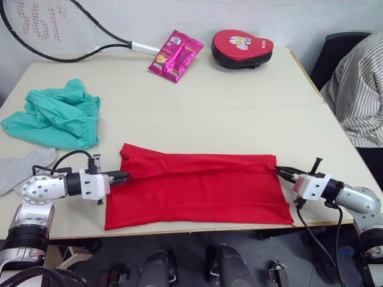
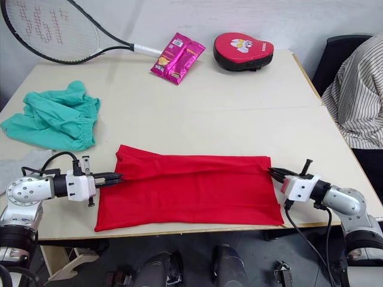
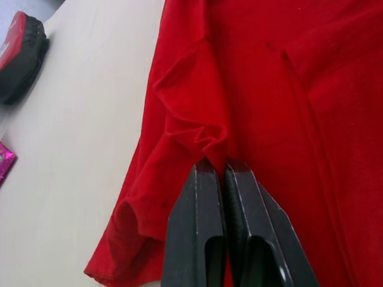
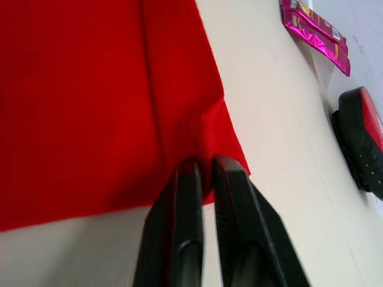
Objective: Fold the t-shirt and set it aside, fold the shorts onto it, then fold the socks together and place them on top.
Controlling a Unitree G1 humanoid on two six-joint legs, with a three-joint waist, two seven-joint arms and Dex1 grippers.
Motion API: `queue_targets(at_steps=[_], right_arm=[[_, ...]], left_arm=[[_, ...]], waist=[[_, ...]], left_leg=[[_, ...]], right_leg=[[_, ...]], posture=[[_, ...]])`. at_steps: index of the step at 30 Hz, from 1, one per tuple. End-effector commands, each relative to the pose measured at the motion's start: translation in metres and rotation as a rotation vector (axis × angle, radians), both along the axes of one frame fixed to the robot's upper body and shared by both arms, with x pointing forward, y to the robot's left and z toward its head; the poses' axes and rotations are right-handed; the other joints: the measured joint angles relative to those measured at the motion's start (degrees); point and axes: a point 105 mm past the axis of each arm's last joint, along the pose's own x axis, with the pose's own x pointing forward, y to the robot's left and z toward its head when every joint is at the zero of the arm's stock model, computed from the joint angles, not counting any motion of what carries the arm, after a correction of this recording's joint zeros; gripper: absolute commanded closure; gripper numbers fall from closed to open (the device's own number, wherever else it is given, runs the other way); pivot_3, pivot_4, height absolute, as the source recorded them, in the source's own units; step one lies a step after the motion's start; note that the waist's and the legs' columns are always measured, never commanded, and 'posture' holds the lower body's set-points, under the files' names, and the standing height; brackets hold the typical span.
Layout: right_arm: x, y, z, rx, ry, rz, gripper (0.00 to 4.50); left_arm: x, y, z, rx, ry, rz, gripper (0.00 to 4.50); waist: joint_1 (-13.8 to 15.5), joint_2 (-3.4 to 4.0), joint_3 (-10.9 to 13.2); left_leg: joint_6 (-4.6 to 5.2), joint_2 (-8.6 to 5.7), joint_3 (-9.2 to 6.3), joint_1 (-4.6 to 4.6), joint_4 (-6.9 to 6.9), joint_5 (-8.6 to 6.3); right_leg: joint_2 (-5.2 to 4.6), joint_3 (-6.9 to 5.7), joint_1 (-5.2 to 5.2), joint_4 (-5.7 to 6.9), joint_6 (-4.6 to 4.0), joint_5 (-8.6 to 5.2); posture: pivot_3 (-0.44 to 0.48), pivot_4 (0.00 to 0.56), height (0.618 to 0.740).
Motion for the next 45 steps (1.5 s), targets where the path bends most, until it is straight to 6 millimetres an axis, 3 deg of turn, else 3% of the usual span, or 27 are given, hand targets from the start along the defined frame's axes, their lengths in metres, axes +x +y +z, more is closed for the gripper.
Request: queue_targets(at_steps=[1,5,10,11,13,17,20,23,26,30,36,42,45], right_arm=[[-0.008,-0.007,0.003,-0.014,-0.001,0.008,2.95],[-0.019,-0.017,0.006,-0.029,0.024,0.013,1.57],[-0.021,-0.043,0.016,0.086,0.129,-0.102,0.0],[-0.019,-0.046,0.02,0.157,0.178,-0.121,0.0],[-0.018,-0.043,0.026,0.286,0.264,-0.12,0.14],[-0.015,-0.016,0.035,0.442,0.404,-0.042,1.35],[-0.015,0.02,0.033,0.427,0.464,0.059,2.4],[-0.013,0.041,0.031,0.422,0.485,0.11,3.47],[0.005,0.071,0.025,0.42,0.476,0.136,4.5],[0.026,0.099,0.022,0.453,0.452,0.136,4.5],[0.038,0.133,0.005,0.424,0.461,0.132,4.5],[0.048,0.129,-0.003,0.448,0.468,0.05,4.5],[0.048,0.126,-0.007,0.449,0.473,0.026,4.5]], left_arm=[[-0.008,0.003,0.008,0.017,0.002,-0.018,3.48],[-0.016,0.014,0.013,0.013,0.022,0.01,2.23],[-0.011,0.037,0.036,-0.189,0.09,0.185,0.64],[-0.01,0.04,0.041,-0.244,0.119,0.208,0.38],[-0.008,0.041,0.05,-0.334,0.169,0.231,0.35],[0.008,0.03,0.059,-0.442,0.224,0.251,0.35],[0.026,0.012,0.053,-0.447,0.262,0.26,1.25],[0.038,-0.004,0.048,-0.451,0.294,0.249,2.21],[0.055,-0.03,0.034,-0.447,0.349,0.228,3.21],[0.07,-0.047,0.019,-0.443,0.381,0.247,4.48],[0.063,-0.075,0.007,-0.424,0.471,0.137,4.48],[0.039,-0.079,0.01,-0.418,0.52,-0.003,4.48],[0.024,-0.072,0.0,-0.347,0.56,-0.028,4.48]], waist=[[0.0,0.0,0.0],[0.0,0.01,0.0],[0.2,0.0,0.0],[0.2,0.0,0.0],[0.3,0.0,0.0],[0.6,0.01,0.0],[1.0,0.01,0.0],[1.5,0.01,0.0],[1.6,0.0,0.0],[1.6,-0.01,0.0],[1.4,-0.01,0.0],[1.4,-0.01,0.0],[1.2,-0.01,0.0]], left_leg=[[0.0,0.0,0.0,0.0,0.0,0.0],[0.0,0.0,0.0,0.03,-0.05,0.0],[0.05,0.01,-0.1,0.13,-0.05,-0.05],[0.06,0.01,-0.14,0.12,-0.05,-0.06],[0.08,0.0,-0.21,0.12,-0.05,-0.08],[0.09,0.0,-0.33,0.12,-0.03,-0.08],[0.06,-0.01,-0.38,0.13,-0.03,-0.1],[0.03,-0.03,-0.38,0.09,-0.03,-0.11],[0.04,-0.05,-0.38,0.0,0.09,-0.12],[0.05,-0.05,-0.38,-0.04,0.16,-0.11],[0.04,-0.03,-0.34,-0.17,0.16,-0.09],[0.03,-0.03,-0.34,-0.16,0.18,-0.06],[0.01,-0.01,-0.36,-0.14,0.18,-0.05]], right_leg=[[0.0,0.0,0.0,0.0,0.0,0.0],[0.0,0.02,0.01,-0.04,0.0,-0.01],[-0.04,-0.03,0.15,-0.08,-0.01,-0.01],[-0.04,-0.04,0.17,-0.09,-0.01,-0.01],[-0.06,-0.07,0.2,-0.1,-0.01,-0.01],[-0.07,-0.17,0.27,-0.08,-0.01,-0.01],[-0.06,-0.24,0.3,-0.09,-0.01,-0.01],[-0.05,-0.29,0.28,-0.1,-0.01,-0.01],[-0.04,-0.33,0.25,-0.08,-0.01,-0.01],[-0.02,-0.34,0.22,-0.02,0.0,0.0],[0.04,-0.33,0.12,-0.04,-0.01,-0.01],[0.02,-0.32,0.13,-0.01,-0.01,-0.01],[0.02,-0.32,0.13,-0.01,-0.02,-0.02]], posture=[[0.0,0.15,0.74],[0.0,0.15,0.74],[0.0,0.15,0.74],[0.0,0.15,0.74],[0.0,0.15,0.74],[0.0,0.15,0.74],[0.0,0.15,0.74],[0.0,0.15,0.74],[0.0,0.15,0.74],[0.0,0.15,0.74],[0.0,0.15,0.74],[0.0,0.15,0.74],[0.0,0.15,0.74]])
